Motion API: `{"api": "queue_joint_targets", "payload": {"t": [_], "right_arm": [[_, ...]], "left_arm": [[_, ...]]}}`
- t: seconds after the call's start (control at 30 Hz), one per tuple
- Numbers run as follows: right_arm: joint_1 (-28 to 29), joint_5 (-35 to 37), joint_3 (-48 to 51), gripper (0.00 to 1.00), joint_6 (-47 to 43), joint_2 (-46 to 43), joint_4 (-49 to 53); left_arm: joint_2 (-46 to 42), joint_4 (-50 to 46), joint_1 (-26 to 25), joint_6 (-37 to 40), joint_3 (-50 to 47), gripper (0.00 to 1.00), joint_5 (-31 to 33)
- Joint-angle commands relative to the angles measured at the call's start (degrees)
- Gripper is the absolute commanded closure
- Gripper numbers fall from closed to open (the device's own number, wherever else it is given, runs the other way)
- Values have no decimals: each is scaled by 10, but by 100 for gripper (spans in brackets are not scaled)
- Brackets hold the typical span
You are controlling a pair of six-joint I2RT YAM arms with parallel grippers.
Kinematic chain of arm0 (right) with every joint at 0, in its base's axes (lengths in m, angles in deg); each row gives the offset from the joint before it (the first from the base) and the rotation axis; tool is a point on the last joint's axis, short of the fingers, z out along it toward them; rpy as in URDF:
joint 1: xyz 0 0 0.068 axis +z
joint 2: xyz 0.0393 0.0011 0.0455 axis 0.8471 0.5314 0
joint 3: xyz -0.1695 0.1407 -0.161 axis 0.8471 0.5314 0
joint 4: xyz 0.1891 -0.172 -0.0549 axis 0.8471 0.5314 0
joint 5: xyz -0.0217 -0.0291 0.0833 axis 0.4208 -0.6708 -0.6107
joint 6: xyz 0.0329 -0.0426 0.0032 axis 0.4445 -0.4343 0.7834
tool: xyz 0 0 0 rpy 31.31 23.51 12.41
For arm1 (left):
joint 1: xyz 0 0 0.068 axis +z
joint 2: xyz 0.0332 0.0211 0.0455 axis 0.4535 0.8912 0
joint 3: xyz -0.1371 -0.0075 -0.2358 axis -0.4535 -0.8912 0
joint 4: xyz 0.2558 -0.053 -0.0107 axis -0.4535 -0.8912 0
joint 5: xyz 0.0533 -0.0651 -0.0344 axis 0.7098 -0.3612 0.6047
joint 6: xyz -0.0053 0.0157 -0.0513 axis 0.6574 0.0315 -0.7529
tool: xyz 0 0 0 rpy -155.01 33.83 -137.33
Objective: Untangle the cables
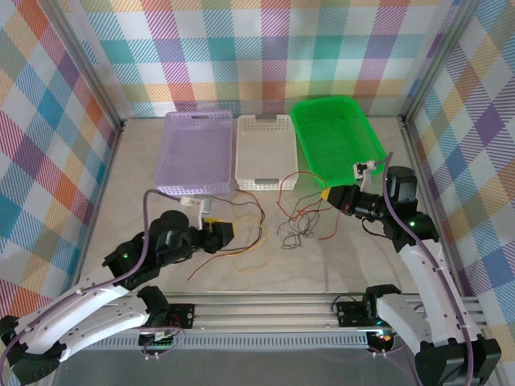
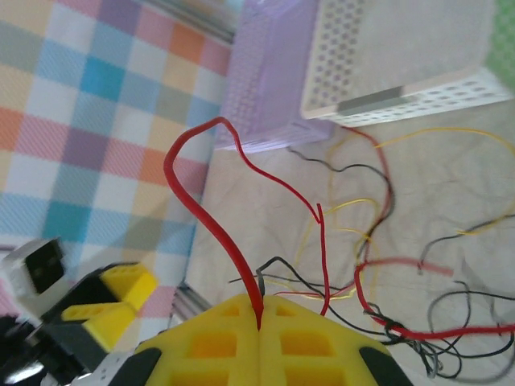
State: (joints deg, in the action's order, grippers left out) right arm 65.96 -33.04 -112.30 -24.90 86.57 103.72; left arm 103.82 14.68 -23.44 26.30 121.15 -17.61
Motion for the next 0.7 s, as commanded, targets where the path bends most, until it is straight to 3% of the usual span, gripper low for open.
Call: {"api": "queue_joint_targets", "payload": {"t": [0.0, 0.2, 0.67], "right_arm": [[17, -82, -1, 100, -16, -7, -53], [71, -102, -11, 100, -44, 1, -52], [147, -125, -34, 100, -80, 26, -44]], "left_arm": [[31, 100, 7, -5, 2, 38, -67], [82, 135, 7, 2, 34, 27, -91], [135, 161, 6, 32, 61, 26, -109]]}}
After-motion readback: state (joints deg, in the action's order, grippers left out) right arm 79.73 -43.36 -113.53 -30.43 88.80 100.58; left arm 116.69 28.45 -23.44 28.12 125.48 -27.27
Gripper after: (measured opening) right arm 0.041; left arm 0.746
